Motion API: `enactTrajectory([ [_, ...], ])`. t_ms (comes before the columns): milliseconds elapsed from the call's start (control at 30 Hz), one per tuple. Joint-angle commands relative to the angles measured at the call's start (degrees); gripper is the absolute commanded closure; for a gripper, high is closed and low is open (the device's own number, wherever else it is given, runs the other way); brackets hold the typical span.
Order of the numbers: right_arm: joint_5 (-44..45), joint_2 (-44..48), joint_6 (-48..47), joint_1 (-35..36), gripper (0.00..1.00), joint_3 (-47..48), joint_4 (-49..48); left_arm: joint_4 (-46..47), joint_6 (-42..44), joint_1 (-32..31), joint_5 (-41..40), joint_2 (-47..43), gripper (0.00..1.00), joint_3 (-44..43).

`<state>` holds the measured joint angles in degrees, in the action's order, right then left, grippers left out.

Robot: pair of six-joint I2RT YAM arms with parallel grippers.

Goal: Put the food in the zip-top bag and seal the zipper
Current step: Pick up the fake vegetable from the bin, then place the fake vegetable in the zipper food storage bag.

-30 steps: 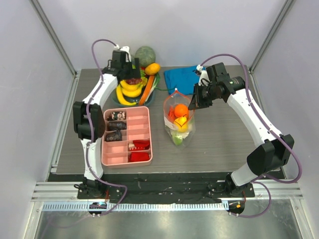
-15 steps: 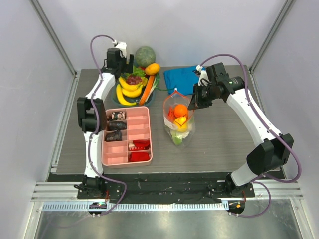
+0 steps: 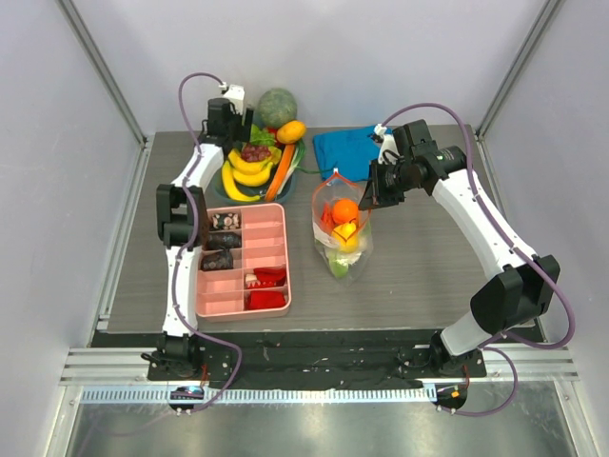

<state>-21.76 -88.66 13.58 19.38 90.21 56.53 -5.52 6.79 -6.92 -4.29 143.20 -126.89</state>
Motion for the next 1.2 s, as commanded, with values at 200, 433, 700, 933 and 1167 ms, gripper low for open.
enactTrajectory([
  [200, 0.4, -0.3, -0.4, 0.1, 0.99, 0.7, -2.0, 5.3, 0.5, 0.5, -0.5, -4.1, 0.54, 0.1],
  [433, 0.8, -0.3, -0.6, 0.1, 0.99, 1.3, -2.1, 4.4, -6.4, 0.2, 6.4, -23.6, 0.62, 13.8],
  [700, 1.7, 0.3, -1.3, 0.1, 0.99, 0.7, -2.0, -5.8, -13.7, -7.8, 22.5, -49.9, 0.61, 31.8],
  [933, 2.2, 0.2, -1.3, 0.1, 0.99, 1.2, -2.4, -17.2, -22.8, -22.2, 27.6, -58.9, 0.59, 34.7],
  [1167, 2.5, 0.7, -0.6, 0.1, 0.99, 1.6, -2.8, -21.6, -27.7, -31.7, 26.0, -56.5, 0.58, 36.5],
])
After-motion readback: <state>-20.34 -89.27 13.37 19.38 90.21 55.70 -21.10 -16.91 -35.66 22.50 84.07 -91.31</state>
